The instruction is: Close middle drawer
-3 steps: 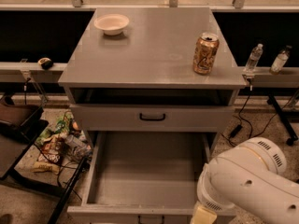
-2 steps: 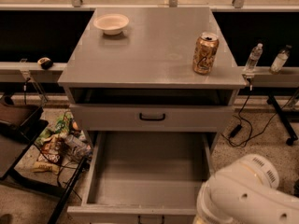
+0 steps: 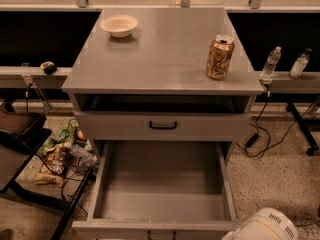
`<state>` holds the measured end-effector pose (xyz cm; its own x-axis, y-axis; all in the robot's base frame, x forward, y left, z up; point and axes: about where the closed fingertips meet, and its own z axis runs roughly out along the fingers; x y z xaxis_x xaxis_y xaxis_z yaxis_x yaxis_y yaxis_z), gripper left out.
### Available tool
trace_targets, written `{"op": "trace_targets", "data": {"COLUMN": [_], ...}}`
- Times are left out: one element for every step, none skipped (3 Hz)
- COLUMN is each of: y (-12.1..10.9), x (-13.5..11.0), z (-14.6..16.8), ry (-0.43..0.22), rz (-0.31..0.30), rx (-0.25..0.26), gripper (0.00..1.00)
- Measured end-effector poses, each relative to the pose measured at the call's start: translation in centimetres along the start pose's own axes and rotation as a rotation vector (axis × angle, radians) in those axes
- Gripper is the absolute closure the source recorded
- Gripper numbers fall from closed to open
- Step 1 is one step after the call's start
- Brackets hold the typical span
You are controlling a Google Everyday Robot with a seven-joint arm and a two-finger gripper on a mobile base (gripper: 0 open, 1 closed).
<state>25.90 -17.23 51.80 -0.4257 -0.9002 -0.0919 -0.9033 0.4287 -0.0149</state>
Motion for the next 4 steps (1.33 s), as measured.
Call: {"op": "trace_targets", "data": {"y": [0.9,-1.1,-3.1,-5.8], "x": [-0.5,-2.4,-3.4,-3.9], "z": [3.8,8.5,11.6,13.0], "ry": [-0.049,-0.133,-0.159,-0.183], "rz": [0.001,0.072,0.092,0.104], "rx": [-0.018,-0.040,-0.032,0.024], "gripper": [0.92,1.00,1.00,1.00]}}
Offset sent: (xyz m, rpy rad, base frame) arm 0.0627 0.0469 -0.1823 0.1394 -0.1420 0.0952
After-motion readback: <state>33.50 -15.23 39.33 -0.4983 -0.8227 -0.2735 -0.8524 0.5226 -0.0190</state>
